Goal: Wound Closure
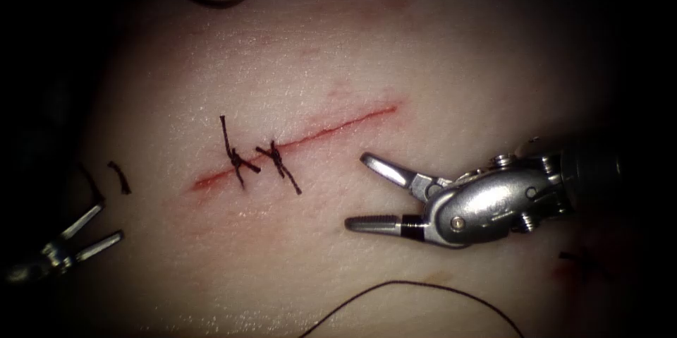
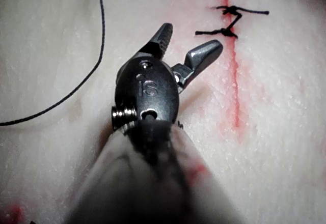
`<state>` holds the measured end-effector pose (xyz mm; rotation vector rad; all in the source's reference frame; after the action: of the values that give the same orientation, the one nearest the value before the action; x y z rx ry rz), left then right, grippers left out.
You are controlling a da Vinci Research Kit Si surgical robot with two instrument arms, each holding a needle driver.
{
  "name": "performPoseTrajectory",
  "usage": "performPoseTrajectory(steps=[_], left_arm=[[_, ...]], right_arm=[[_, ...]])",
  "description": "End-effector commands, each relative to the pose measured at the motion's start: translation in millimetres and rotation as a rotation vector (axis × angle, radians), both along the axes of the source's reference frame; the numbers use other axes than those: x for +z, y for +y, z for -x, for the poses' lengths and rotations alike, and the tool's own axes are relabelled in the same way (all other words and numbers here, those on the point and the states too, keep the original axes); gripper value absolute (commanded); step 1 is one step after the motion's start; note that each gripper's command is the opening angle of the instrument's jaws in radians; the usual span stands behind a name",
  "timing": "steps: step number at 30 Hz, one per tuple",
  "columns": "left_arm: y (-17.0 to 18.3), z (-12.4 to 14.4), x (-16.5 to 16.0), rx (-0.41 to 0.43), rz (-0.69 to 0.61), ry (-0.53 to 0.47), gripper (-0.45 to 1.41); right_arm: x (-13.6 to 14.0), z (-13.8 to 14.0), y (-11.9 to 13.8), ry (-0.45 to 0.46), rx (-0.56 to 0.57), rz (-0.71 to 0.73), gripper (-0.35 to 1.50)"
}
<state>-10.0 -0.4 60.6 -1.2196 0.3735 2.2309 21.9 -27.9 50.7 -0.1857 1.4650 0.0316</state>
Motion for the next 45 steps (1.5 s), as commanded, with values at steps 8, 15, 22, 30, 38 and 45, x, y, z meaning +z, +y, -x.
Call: performPoseTrajectory(steps=[8, 15, 22, 30, 38, 45], left_arm=[[-0.3, 1.0, -2.7, 0.020, -0.016, -0.024, 0.64], [1.2, 1.4, -5.2, 0.049, -0.052, -0.130, 1.13], [3.9, 1.9, -5.6, 0.044, -0.119, -0.230, 0.93], [7.1, 4.1, -5.8, 0.033, -0.083, -0.277, 0.04], [11.4, 7.6, -5.9, 0.002, -0.011, -0.218, 0.34], [16.1, 10.7, -5.7, -0.078, -0.013, -0.064, 0.61]], right_arm=[[0.3, -0.5, -0.5, 0.001, 0.006, -0.021, 1.21], [-0.1, -0.2, 0.4, -0.081, 0.038, -0.104, 1.18], [-0.6, 1.9, 1.7, -0.077, 0.049, -0.219, -0.35], [-1.5, 3.5, 3.3, -0.094, 0.073, -0.235, -0.35], [-2.5, 3.0, 2.9, -0.119, 0.088, -0.262, 0.29], [-3.0, 3.3, 2.9, -0.230, 0.167, -0.275, 1.18]])
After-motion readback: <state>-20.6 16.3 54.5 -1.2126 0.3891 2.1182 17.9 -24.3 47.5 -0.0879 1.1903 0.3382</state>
